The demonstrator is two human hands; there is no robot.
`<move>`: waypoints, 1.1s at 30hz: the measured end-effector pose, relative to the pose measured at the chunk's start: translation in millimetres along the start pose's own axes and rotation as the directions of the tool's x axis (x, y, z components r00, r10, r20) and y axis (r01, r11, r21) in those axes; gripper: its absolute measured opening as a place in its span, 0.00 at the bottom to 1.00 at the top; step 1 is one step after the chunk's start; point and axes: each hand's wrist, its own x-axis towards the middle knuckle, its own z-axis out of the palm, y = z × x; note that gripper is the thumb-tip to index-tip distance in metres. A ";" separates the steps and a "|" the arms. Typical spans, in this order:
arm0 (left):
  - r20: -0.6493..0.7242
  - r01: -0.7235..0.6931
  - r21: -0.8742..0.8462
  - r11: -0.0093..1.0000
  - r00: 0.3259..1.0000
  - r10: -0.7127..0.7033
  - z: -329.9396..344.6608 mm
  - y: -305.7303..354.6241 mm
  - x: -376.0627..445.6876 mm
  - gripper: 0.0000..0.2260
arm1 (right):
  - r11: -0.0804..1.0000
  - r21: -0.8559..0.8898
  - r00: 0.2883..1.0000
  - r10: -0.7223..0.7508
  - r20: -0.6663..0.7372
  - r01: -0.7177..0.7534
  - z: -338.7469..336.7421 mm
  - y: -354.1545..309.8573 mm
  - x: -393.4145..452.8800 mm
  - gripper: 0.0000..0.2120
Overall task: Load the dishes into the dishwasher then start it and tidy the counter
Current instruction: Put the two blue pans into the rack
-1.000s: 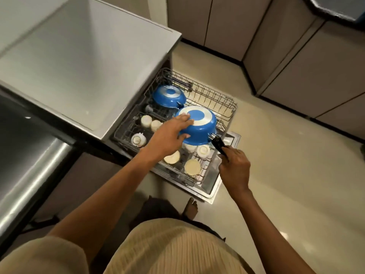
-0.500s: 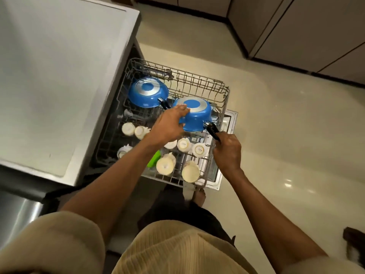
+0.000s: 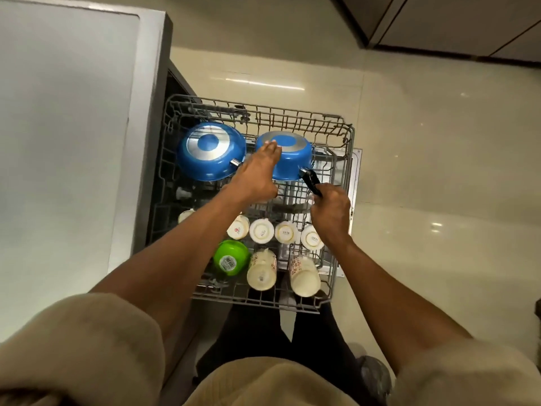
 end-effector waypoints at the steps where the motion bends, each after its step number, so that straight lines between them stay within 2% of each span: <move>1: 0.010 0.009 0.017 1.000 1.000 -0.009 0.9 -2.1 4.0 0.45 | 1.000 0.010 1.000 0.015 0.006 -0.015 4.9 -1.0 5.2 0.16; 8: 0.072 0.022 0.080 0.997 0.997 -0.028 13.5 -16.6 21.0 0.48 | 0.998 0.053 0.999 0.044 0.003 -0.044 32.3 2.7 25.8 0.16; 13: 0.108 0.014 0.053 0.999 0.994 -0.020 18.6 -19.7 29.3 0.47 | 0.982 0.117 0.989 0.144 0.037 -0.147 45.1 10.6 37.3 0.18; 19: 0.166 -0.006 0.055 0.998 0.986 -0.003 33.1 -17.2 34.0 0.46 | 0.987 -0.009 0.974 0.160 0.160 -0.161 49.6 31.4 47.7 0.23; 27: 0.152 0.011 0.045 0.999 0.988 -0.018 42.8 -15.9 39.2 0.46 | 0.982 -0.184 0.954 0.100 0.282 -0.049 42.4 31.9 54.3 0.30; 33: 0.120 -0.003 0.085 0.996 0.993 -0.007 45.4 -19.2 37.9 0.45 | 0.981 -0.193 0.923 0.098 0.371 -0.026 37.3 29.5 45.0 0.38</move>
